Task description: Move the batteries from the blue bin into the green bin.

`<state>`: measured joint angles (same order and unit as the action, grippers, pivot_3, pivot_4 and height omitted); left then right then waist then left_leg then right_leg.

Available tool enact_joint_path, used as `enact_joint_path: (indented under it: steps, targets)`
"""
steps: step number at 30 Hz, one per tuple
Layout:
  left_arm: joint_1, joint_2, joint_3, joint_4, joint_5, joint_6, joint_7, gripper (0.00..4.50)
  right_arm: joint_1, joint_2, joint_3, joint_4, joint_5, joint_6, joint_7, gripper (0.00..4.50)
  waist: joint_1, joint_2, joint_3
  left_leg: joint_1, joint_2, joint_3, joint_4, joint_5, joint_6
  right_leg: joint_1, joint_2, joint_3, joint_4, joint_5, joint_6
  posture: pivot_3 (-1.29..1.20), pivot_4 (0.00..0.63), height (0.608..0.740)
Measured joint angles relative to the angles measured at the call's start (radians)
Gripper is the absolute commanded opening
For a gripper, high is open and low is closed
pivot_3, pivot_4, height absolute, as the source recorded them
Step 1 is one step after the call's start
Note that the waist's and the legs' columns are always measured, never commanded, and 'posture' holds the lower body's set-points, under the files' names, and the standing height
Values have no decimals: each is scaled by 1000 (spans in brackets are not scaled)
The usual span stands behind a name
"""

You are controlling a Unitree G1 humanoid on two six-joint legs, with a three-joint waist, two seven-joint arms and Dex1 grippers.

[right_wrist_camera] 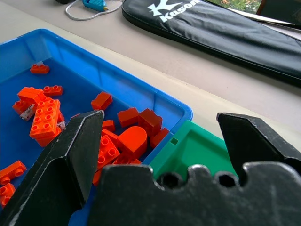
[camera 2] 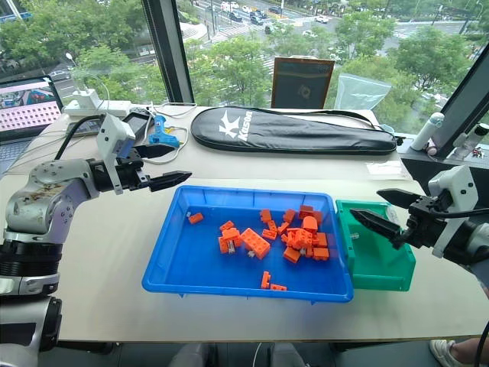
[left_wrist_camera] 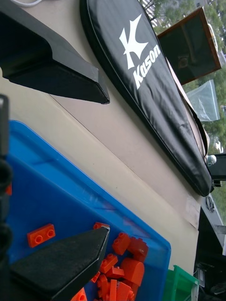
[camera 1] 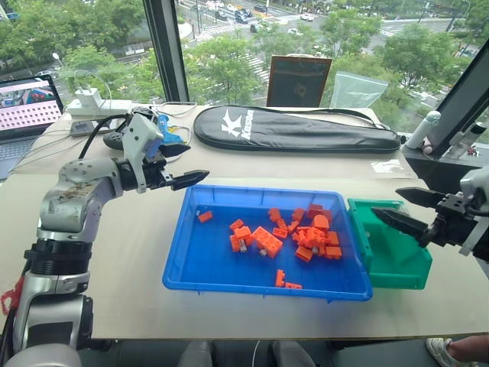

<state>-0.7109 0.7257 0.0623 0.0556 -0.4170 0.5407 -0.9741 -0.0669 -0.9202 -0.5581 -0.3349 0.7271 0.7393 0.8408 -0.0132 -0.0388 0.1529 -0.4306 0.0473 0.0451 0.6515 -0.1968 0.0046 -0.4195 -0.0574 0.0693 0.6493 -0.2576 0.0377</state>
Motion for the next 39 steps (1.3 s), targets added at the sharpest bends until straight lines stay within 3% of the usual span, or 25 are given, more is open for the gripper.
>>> enact_joint_path:
  steps: [6, 10, 14, 18, 24, 34, 35, 39]
  targets:
    - [-117, -3, 0, 42, -127, 110, -154, 4500, 7, -49, 11, -47, 0, 32, -11, 4477, 2, 0, 0, -1, 0, -1, 3, 0, 0, 0, 0, -1, 1, 0, 0, 0, 150, 733]
    - [-100, 95, -86, -29, -136, 147, -318, 4500, -93, -147, 148, -77, -29, 47, -6, 4477, -20, 0, 0, 1, 1, 0, 4, 0, 0, 1, 1, 1, 1, 0, 1, 0, 150, 733]
    - [-34, 148, -180, -92, -133, 160, -430, 4500, -273, -143, 319, -93, -21, 120, -30, 4477, -27, 0, 1, -1, 2, -1, 7, 0, 0, -2, 2, 1, 6, 0, 0, 0, 150, 733]
    - [-25, 188, -188, -160, -128, 155, -452, 4500, -411, -136, 549, -134, -68, 158, 2, 4477, -26, -1, 1, -1, 2, -1, 8, 0, 0, -2, 2, 1, 7, 0, 0, 0, 150, 733]
    - [14, 193, -184, -201, -122, 156, -436, 4500, -447, -132, 800, -9, -238, 137, 72, 4477, -3, -1, 1, -3, 1, 1, 10, 0, 0, -3, 0, 1, 7, 0, 0, 0, 150, 733]
    - [45, 194, -163, -241, -128, 160, -399, 4500, -535, -49, 926, 187, -431, 46, 154, 4477, -3, -1, 1, -3, 1, 0, 10, 0, 0, -4, 1, 1, 8, 0, 0, 0, 150, 733]
    - [48, 194, -163, -243, -128, 160, -394, 4500, -539, -37, 930, 199, -442, 41, 159, 3976, -2, -1, 1, -3, 1, 0, 10, 0, 0, -4, 1, 1, 8, 0, 0, 0, 150, 733]
    - [55, 194, -159, -251, -128, 159, -381, 4500, -540, -17, 936, 221, -476, 28, 177, 2753, 0, -1, 1, -3, 1, 0, 10, 0, 0, -4, 1, 0, 8, 0, 0, 0, 150, 733]
